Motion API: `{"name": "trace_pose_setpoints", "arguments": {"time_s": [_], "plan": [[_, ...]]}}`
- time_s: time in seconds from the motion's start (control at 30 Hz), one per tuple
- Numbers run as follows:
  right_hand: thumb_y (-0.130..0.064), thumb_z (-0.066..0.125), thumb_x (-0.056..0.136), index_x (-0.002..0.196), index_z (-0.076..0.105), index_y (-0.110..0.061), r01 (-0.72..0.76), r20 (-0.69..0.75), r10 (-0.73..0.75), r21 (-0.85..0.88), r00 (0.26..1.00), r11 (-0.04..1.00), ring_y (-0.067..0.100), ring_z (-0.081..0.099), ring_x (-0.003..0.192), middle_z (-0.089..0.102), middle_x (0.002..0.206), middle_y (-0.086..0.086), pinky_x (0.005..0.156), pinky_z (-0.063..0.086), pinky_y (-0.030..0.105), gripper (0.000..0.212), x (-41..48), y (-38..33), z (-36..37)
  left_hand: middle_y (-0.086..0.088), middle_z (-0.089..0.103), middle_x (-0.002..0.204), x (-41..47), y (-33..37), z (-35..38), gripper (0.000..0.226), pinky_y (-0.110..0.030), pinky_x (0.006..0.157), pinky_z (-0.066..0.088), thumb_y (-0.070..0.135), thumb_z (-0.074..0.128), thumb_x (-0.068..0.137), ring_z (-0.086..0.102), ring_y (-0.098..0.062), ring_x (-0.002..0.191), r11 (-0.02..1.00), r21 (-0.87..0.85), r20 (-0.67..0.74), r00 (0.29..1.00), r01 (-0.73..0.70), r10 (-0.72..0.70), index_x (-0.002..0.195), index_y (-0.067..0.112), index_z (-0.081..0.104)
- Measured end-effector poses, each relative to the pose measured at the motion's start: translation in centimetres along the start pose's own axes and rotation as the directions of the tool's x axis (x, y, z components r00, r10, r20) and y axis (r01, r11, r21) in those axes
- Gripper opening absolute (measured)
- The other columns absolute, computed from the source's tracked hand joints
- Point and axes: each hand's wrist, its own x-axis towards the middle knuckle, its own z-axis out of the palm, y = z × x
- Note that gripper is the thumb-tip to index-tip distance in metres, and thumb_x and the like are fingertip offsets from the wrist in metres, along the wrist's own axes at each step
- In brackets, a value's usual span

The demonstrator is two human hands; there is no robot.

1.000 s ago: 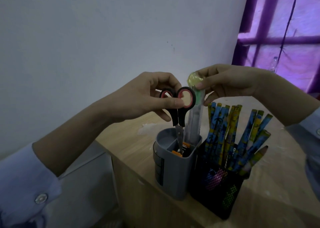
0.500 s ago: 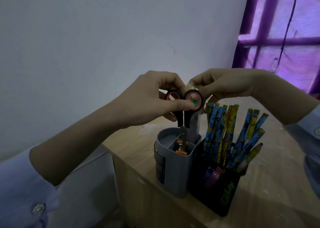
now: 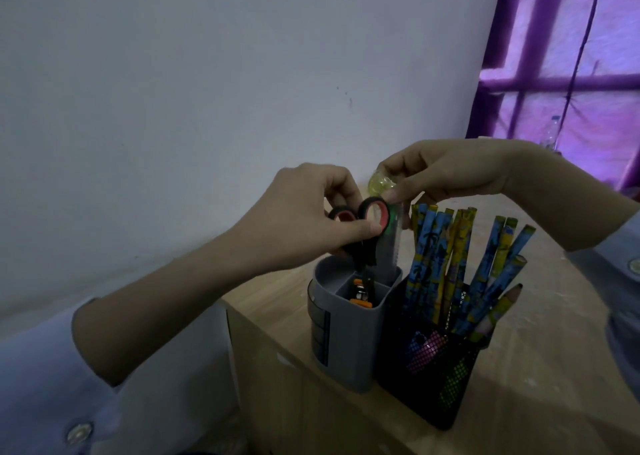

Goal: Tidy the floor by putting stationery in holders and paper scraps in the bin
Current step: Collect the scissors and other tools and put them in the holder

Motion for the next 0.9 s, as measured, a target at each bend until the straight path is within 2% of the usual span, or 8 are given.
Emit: {"name": "trace_pose_setpoints", "arguments": {"time_s": [0.07, 0.13, 0.27, 0.43, 0.5, 0.63, 0.77, 0.9], "plan": [[-0.054, 0.081, 0.060, 0.110, 0.051, 0.013, -0.001, 0.006, 0.001, -0.031, 1.000, 1.000, 0.024, 0.068, 0.084, 0.062, 0.102, 0.031, 0.069, 0.055, 0.030, 0.088, 0.0, -0.1, 0.1, 0.002, 0.067, 0.075, 0.0, 0.0, 0.1, 0.022, -0.036, 0.063, 0.060, 0.035, 0.076, 0.073, 0.069, -0.009, 0.062, 0.994, 0.096, -0.001, 0.999, -0.045, 0.045, 0.079, 0.018, 0.063], [-0.054, 0.079, 0.062, 0.105, 0.056, 0.008, -0.012, 0.025, 0.014, -0.055, 1.000, 0.998, 0.022, 0.069, 0.084, 0.066, 0.094, 0.020, 0.069, 0.055, 0.028, 0.079, 0.1, -0.2, 0.3, 0.005, 0.065, 0.074, 0.2, 0.0, -0.1, 0.022, -0.034, 0.063, 0.057, 0.038, 0.074, 0.074, 0.065, -0.007, 0.061, 0.981, 0.175, 0.013, 0.996, -0.084, 0.083, 0.079, 0.020, 0.063], [-0.051, 0.073, 0.069, 0.094, 0.066, -0.011, -0.022, 0.052, 0.026, -0.071, 0.998, 0.997, 0.019, 0.068, 0.081, 0.070, 0.085, 0.002, 0.066, 0.055, 0.028, 0.048, -0.1, -0.3, 0.6, 0.010, 0.064, 0.077, 0.7, 0.0, -0.2, 0.027, -0.028, 0.068, 0.052, 0.045, 0.072, 0.075, 0.061, -0.006, 0.068, 0.930, 0.334, 0.221, 0.972, -0.155, 0.082, 0.088, 0.022, 0.067], [-0.064, 0.056, 0.080, 0.098, 0.066, -0.008, -0.038, 0.042, 0.042, -0.081, 0.998, 0.996, 0.019, 0.066, 0.080, 0.069, 0.088, 0.003, 0.064, 0.054, 0.026, 0.059, 0.0, -0.7, 0.8, 0.010, 0.058, 0.068, 0.7, -0.5, 0.7, 0.030, -0.016, 0.059, 0.040, 0.044, 0.048, 0.093, 0.053, -0.003, 0.061, 0.854, 0.397, 0.396, 0.902, -0.337, 0.172, 0.100, 0.020, 0.064], [-0.052, 0.049, 0.085, 0.095, 0.066, -0.011, -0.055, 0.026, 0.058, -0.100, 0.998, 0.993, 0.017, 0.065, 0.078, 0.069, 0.085, 0.001, 0.063, 0.053, 0.026, 0.046, 0.0, -0.7, 0.8, 0.009, 0.052, 0.067, 0.6, -0.7, 1.1, 0.032, -0.020, 0.061, 0.037, 0.041, 0.036, 0.098, 0.049, -0.003, 0.060, 0.832, 0.413, 0.406, 0.893, -0.371, 0.196, 0.099, 0.018, 0.059], [-0.041, 0.053, 0.084, 0.088, 0.068, -0.015, -0.072, 0.050, 0.080, -0.130, 0.996, 0.989, 0.014, 0.065, 0.075, 0.069, 0.083, 0.000, 0.065, 0.049, 0.029, 0.030, 0.1, -0.6, 0.9, 0.005, 0.053, 0.073, 0.5, -0.8, 1.3, 0.034, -0.028, 0.066, 0.039, 0.041, 0.029, 0.099, 0.048, -0.008, 0.064, 0.798, 0.442, 0.437, 0.875, -0.410, 0.208, 0.098, 0.018, 0.054], [-0.043, 0.055, 0.084, 0.083, 0.070, -0.020, -0.077, 0.057, 0.087, -0.154, 0.995, 0.985, 0.015, 0.063, 0.076, 0.068, 0.083, 0.000, 0.070, 0.041, 0.040, 0.028, 0.3, -0.7, 1.2, 0.008, 0.046, 0.066, 0.6, -0.7, 1.5, 0.024, -0.031, 0.065, 0.039, 0.044, 0.027, 0.098, 0.045, -0.006, 0.059, 0.789, 0.442, 0.461, 0.863, -0.427, 0.208, 0.086, 0.029, 0.041], [-0.046, 0.057, 0.087, 0.085, 0.069, -0.018, -0.078, 0.051, 0.088, -0.165, 0.995, 0.983, 0.017, 0.063, 0.077, 0.068, 0.083, 0.000, 0.067, 0.046, 0.031, 0.031, 0.5, -1.1, 1.1, 0.007, 0.044, 0.066, 0.8, -0.8, 2.0, 0.022, -0.034, 0.065, 0.038, 0.047, 0.023, 0.098, 0.043, -0.007, 0.060, 0.750, 0.508, 0.447, 0.874, -0.423, 0.190, 0.082, 0.033, 0.030]]}}
